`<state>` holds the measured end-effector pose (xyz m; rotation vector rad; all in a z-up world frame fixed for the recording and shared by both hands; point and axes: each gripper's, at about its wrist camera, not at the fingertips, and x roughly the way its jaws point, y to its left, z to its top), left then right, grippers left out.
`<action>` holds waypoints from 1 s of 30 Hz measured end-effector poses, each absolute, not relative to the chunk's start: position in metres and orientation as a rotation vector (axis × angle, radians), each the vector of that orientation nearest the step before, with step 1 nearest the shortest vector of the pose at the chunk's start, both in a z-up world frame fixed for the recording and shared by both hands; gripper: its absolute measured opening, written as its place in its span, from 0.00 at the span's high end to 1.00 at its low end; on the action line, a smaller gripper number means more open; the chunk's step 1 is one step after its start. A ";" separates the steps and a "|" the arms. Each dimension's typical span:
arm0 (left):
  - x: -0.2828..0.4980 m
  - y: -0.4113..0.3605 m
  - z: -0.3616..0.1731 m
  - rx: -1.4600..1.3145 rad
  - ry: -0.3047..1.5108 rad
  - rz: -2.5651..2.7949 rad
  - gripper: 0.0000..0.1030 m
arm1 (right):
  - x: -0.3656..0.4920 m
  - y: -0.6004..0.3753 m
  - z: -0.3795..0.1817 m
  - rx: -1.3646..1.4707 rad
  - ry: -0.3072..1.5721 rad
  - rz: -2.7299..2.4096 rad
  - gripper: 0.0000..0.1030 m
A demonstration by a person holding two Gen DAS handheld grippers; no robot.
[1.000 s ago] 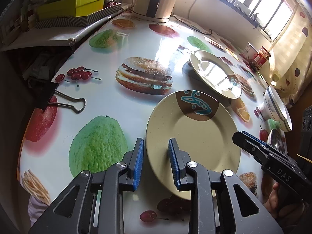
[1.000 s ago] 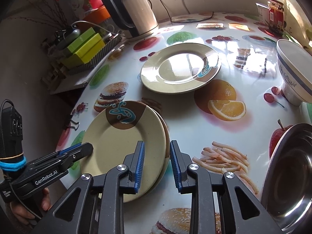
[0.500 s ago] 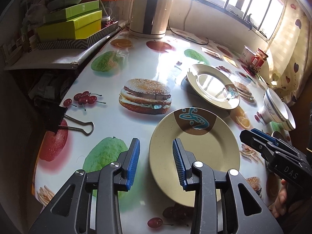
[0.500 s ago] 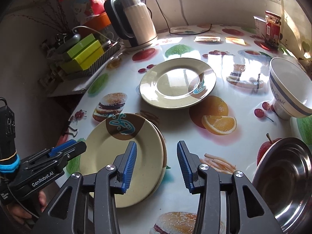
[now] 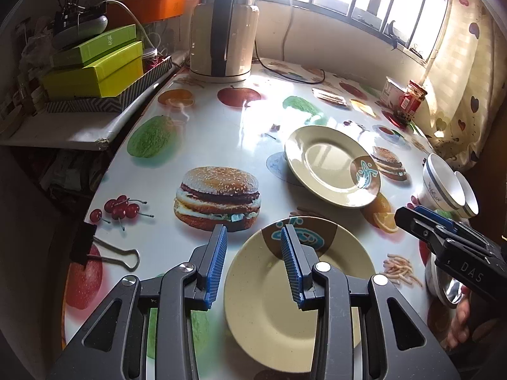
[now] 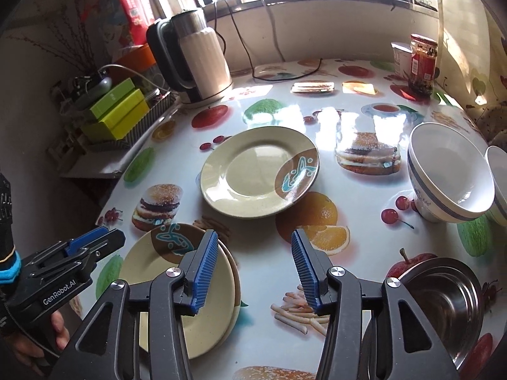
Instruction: Organize plates and bowls
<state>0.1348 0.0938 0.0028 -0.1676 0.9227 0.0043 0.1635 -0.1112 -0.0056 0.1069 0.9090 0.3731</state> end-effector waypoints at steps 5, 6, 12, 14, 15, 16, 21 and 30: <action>0.154 0.092 0.005 -0.156 0.927 -0.008 0.64 | 0.180 -0.116 -0.003 0.113 0.903 0.331 0.53; 0.157 0.092 0.006 -0.154 0.923 -0.012 0.64 | 0.184 -0.116 -0.003 0.113 0.903 0.327 0.53; 0.178 0.088 0.009 -0.136 0.919 -0.024 0.64 | 0.200 -0.118 -0.002 0.119 0.903 0.292 0.53; 0.183 0.087 0.009 -0.131 0.920 -0.027 0.64 | 0.205 -0.118 -0.002 0.123 0.904 0.287 0.53; 0.186 0.086 0.009 -0.128 0.921 -0.031 0.64 | 0.207 -0.119 -0.002 0.122 0.903 0.282 0.53; 0.189 0.086 0.009 -0.126 0.923 -0.035 0.64 | 0.209 -0.119 -0.002 0.121 0.903 0.280 0.53; 0.202 0.084 0.009 -0.114 0.930 -0.050 0.64 | 0.219 -0.120 -0.004 0.127 0.910 0.264 0.53; 0.230 0.081 0.001 -0.114 0.946 -0.091 0.64 | 0.244 -0.129 -0.015 0.157 0.946 0.205 0.53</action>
